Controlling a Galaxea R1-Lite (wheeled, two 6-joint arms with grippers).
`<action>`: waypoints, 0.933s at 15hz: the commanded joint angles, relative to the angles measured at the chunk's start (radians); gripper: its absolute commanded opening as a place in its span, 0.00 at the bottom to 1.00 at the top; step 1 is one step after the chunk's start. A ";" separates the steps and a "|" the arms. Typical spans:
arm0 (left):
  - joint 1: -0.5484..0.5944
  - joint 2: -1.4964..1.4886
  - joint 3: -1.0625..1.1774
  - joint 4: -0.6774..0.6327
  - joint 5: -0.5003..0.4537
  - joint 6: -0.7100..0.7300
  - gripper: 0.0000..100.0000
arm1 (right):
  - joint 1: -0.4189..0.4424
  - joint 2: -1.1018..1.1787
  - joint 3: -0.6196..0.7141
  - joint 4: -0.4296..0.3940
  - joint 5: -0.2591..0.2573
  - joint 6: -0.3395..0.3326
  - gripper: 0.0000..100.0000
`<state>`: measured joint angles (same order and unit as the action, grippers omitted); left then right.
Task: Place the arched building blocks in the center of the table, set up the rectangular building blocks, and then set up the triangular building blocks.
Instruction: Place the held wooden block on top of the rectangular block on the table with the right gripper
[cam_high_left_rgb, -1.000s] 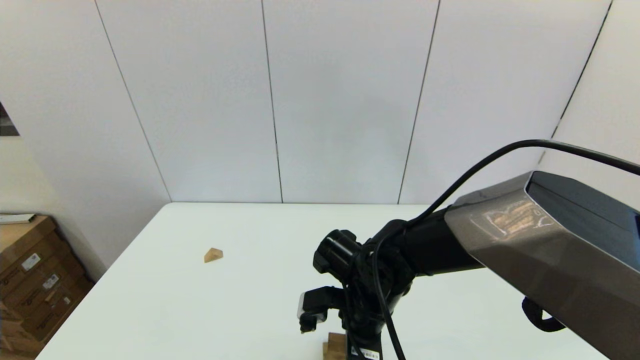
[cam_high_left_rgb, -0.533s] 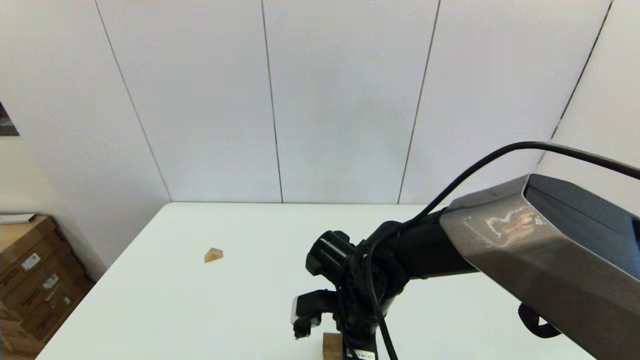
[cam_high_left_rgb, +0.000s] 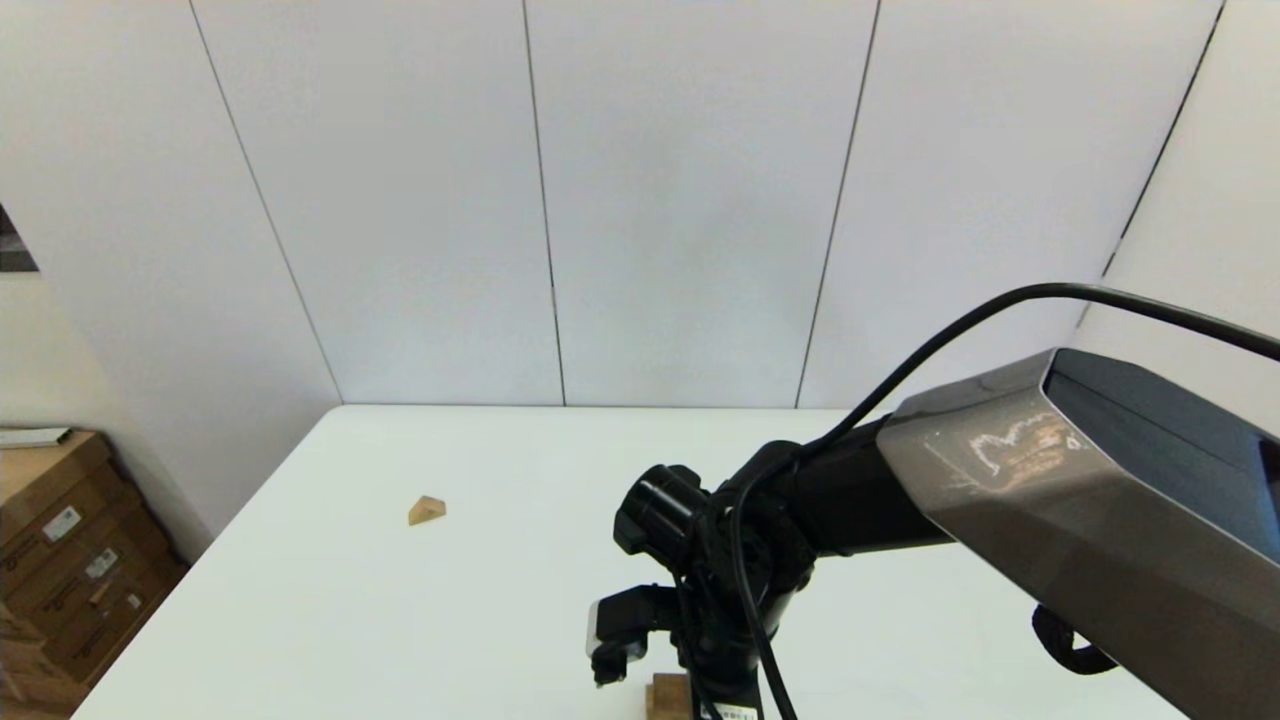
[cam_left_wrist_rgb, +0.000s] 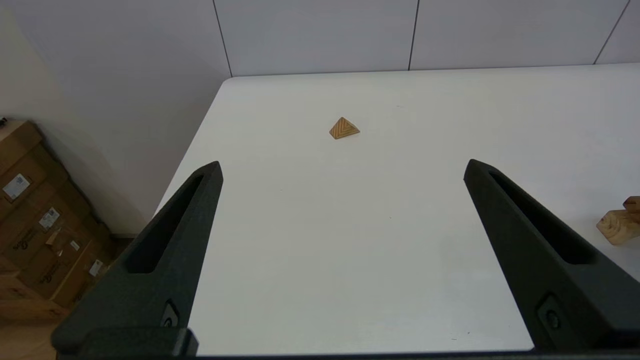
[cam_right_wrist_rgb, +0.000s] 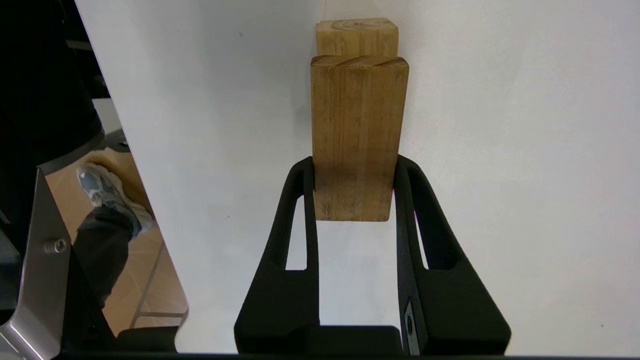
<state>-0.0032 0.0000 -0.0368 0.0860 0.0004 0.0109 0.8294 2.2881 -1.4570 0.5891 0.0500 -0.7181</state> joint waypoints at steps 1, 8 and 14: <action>0.000 0.000 0.000 0.000 0.001 0.000 1.00 | 0.002 0.010 -0.002 0.003 0.001 -0.012 0.00; 0.000 0.002 0.000 0.001 0.000 0.000 1.00 | 0.013 0.034 -0.028 0.014 0.001 -0.012 0.00; 0.000 0.000 0.000 0.000 0.001 -0.002 1.00 | 0.011 0.039 -0.042 0.020 0.002 -0.012 0.00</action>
<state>-0.0032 0.0000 -0.0368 0.0860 0.0009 0.0089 0.8413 2.3251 -1.4932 0.6055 0.0515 -0.7257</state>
